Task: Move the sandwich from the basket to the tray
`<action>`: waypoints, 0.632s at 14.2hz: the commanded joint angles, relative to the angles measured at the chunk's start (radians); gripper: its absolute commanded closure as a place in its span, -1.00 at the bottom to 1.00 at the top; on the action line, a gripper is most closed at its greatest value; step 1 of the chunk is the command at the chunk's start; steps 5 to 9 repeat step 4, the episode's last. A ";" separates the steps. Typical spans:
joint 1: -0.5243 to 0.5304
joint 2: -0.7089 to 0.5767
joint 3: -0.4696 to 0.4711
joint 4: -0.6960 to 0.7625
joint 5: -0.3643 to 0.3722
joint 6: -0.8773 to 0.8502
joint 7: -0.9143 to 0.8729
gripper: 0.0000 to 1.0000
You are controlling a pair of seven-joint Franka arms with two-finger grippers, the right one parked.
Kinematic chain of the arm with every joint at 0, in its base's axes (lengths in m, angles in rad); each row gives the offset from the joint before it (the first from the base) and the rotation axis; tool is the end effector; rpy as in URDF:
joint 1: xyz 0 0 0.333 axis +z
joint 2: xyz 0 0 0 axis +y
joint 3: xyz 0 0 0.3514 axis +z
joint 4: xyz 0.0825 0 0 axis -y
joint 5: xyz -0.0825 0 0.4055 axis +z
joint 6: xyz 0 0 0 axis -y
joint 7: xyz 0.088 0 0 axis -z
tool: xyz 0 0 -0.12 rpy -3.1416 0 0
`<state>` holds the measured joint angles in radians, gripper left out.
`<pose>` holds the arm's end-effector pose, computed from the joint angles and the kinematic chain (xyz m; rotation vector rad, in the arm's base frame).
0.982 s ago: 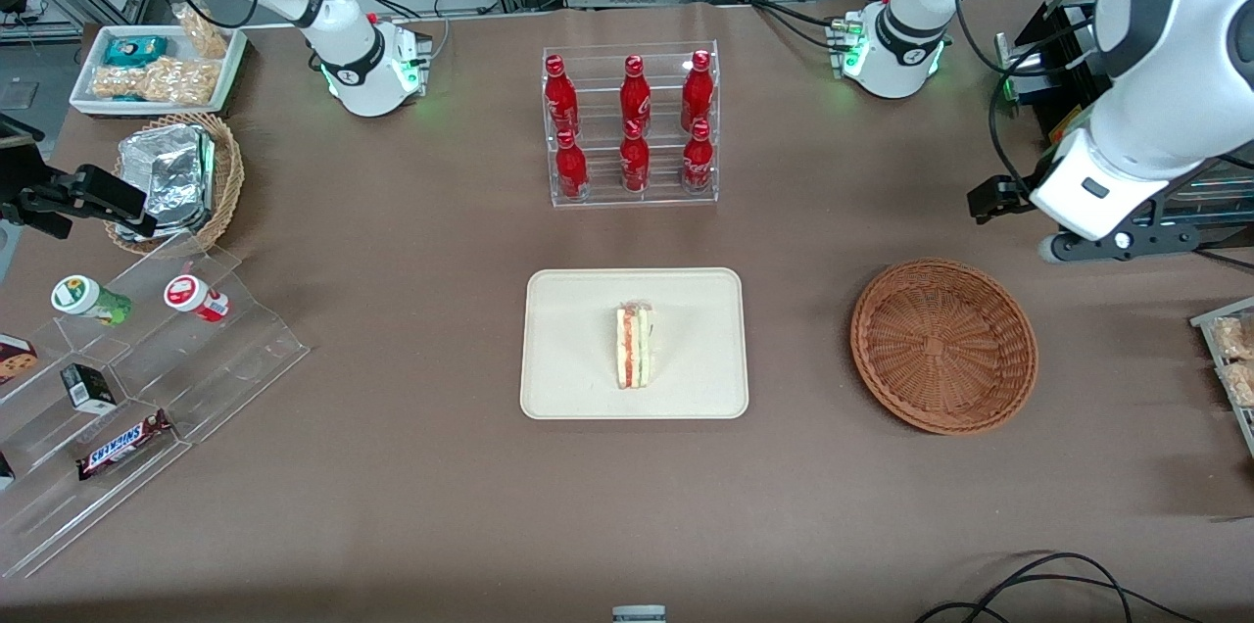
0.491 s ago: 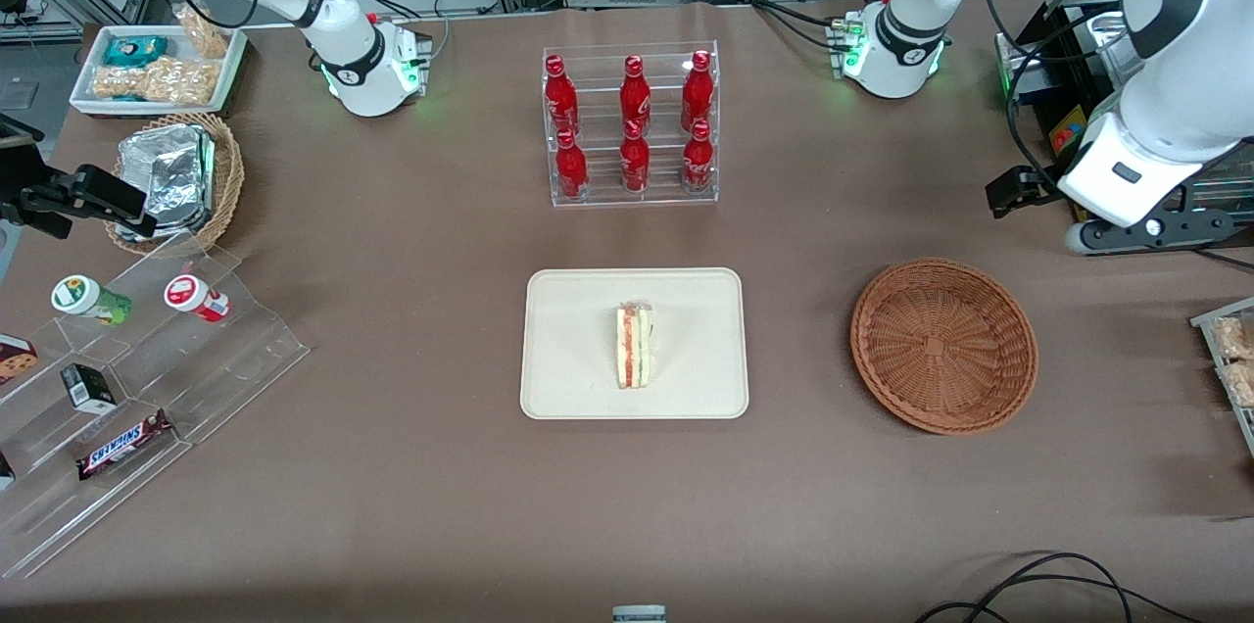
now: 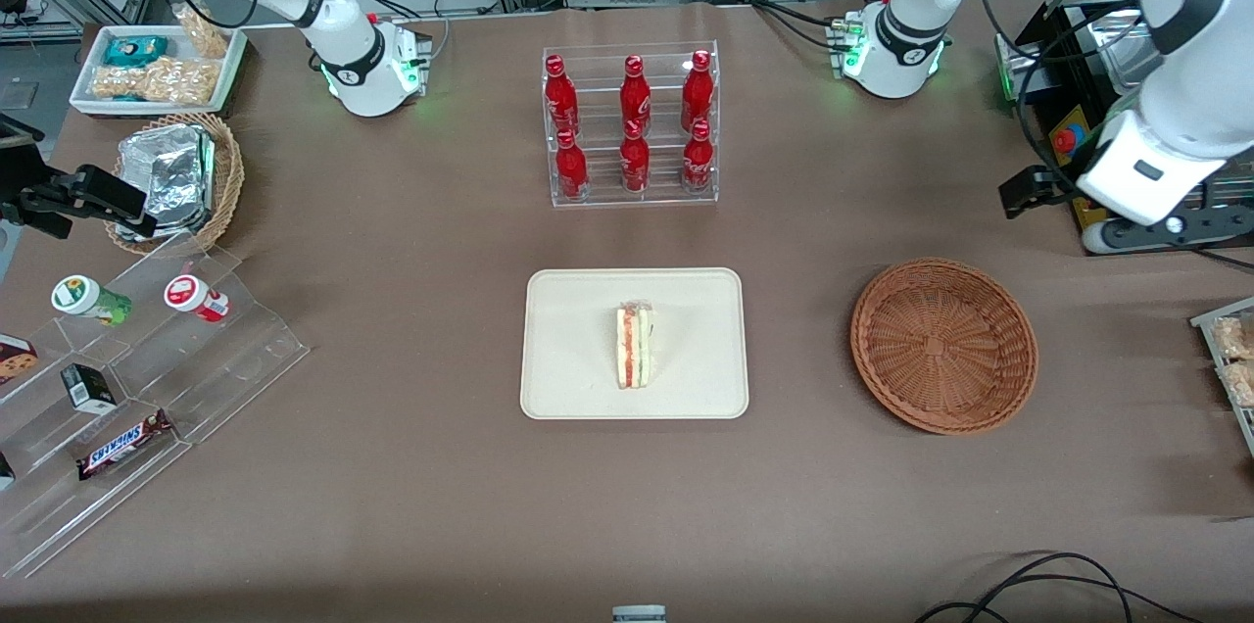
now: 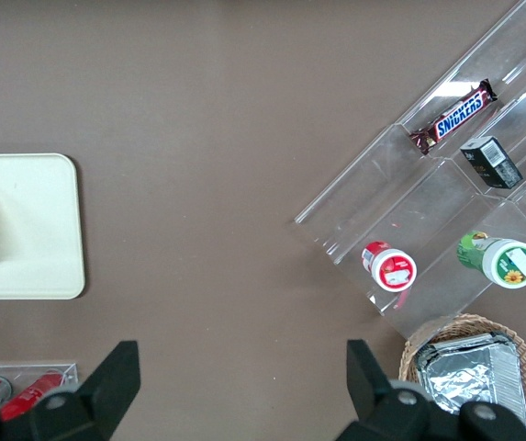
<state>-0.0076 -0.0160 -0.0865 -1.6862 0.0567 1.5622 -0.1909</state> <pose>0.5613 -0.0465 0.5989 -3.0617 -0.1445 0.1514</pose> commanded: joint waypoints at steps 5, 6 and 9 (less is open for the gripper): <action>-0.054 -0.002 0.071 0.060 -0.012 -0.002 0.043 -1.00; -0.054 -0.002 0.071 0.060 -0.012 -0.002 0.043 -1.00; -0.054 -0.002 0.071 0.060 -0.012 -0.002 0.043 -1.00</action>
